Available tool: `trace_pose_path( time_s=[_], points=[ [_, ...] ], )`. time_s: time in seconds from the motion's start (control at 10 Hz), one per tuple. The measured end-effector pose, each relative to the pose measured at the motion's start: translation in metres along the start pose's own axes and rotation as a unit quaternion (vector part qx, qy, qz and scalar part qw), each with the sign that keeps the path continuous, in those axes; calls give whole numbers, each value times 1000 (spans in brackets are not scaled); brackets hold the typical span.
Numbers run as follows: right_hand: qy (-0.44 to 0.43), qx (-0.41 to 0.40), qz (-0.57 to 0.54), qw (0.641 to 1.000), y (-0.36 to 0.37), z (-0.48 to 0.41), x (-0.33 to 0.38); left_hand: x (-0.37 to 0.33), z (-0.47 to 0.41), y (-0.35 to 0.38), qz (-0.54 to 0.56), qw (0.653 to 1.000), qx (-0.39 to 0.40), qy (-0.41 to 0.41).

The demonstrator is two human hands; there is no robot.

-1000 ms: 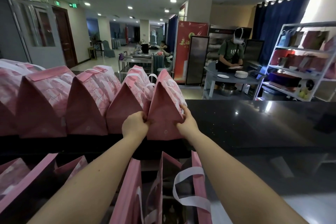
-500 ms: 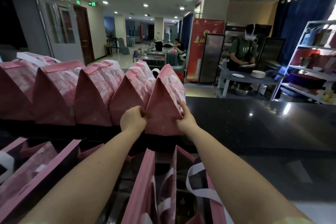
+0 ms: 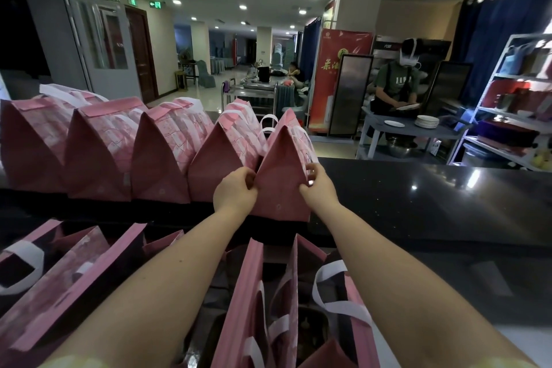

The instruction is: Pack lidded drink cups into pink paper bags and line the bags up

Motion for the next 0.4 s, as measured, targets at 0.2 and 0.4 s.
trace_pose_path(
  time_s=[0.2, 0.4],
  points=[
    [18, -26, 19, 999, -10, 12, -6, -1, -2, 3, 63, 998, -28, -11],
    [-6, -26, 92, 995, -27, 29, 2, -13, 14, 6, 93, 994, -52, 31]
  ],
)
Point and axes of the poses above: each hand's wrist, its own z-axis away from the middle knuckle, its own y-axis out of the palm, x = y × z, the point moved 6 cm from there along -z, towards the middle knuckle, and after that the axes turned 6 degrees about x, right-handed, at the moved point
